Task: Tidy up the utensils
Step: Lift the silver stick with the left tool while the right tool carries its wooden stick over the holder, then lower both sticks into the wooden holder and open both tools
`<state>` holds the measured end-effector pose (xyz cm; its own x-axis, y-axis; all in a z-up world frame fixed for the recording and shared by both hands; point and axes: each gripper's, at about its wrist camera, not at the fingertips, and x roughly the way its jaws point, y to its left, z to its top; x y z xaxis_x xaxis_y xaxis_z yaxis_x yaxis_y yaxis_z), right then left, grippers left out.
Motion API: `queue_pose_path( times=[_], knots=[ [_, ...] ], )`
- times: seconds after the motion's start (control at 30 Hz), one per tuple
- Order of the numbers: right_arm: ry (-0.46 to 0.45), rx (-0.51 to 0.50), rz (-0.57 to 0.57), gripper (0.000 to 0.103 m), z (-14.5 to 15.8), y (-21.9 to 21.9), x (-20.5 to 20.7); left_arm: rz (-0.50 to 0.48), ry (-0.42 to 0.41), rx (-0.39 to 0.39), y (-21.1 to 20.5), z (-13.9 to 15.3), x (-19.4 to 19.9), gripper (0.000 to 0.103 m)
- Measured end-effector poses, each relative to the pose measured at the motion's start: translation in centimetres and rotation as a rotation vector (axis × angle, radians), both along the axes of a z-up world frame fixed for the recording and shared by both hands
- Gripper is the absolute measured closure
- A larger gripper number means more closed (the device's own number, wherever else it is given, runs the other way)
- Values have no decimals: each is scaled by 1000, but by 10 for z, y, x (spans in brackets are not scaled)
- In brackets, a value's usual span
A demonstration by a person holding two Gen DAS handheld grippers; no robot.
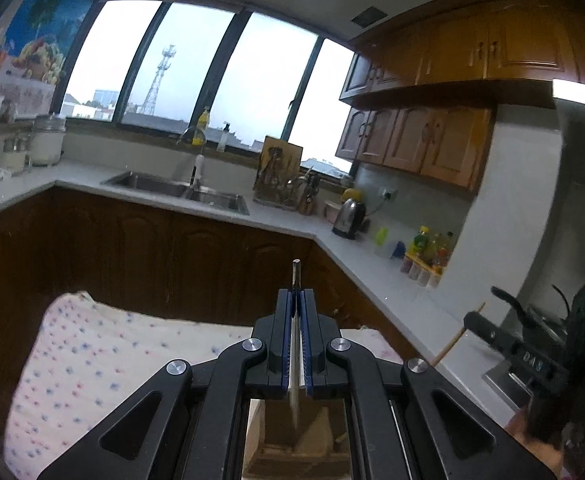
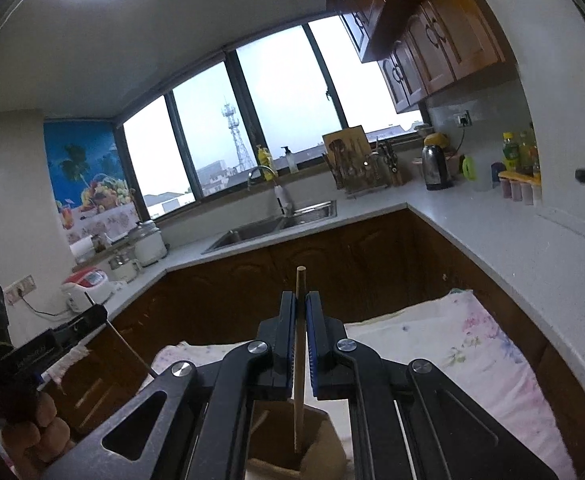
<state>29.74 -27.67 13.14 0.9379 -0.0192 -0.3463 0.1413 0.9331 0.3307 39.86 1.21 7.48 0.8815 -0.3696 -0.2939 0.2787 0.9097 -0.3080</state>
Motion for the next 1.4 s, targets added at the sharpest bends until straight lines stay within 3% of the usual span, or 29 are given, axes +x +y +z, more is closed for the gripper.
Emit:
queue_pose_path(
  times=[0.2, 0.4, 0.87, 1.03, 1.1, 1.17, 1.23, 1.3, 1.4],
  knots=[
    [-9, 44, -27, 98, -38, -2, 6, 32, 59, -39, -15, -52, 37, 101],
    [3, 56, -18, 97, -52, 1, 9, 23, 103, -33, -35, -71, 62, 101],
    [57, 103, 1, 94, -53, -10, 12, 20, 135, 0, -30, -52, 58, 100],
    [63, 132, 11, 91, -53, -13, 11, 28, 151, 14, -26, -47, 57, 68],
    [62, 134, 7, 80, -51, -14, 9, 29, 146, 14, -25, -46, 52, 64],
    [48, 148, 10, 48, -49, -15, 5, 32, 149, 14, -25, -45, 48, 55],
    [34, 154, 8, 41, -46, -16, 1, 37, 145, 8, -23, -43, 43, 44],
    [31, 164, 12, 39, -44, -16, -3, 39, 143, 5, -22, -43, 37, 42],
    [26, 188, 23, 23, -41, -18, -15, 43, 151, 1, -18, -40, 23, 31]
  ],
)
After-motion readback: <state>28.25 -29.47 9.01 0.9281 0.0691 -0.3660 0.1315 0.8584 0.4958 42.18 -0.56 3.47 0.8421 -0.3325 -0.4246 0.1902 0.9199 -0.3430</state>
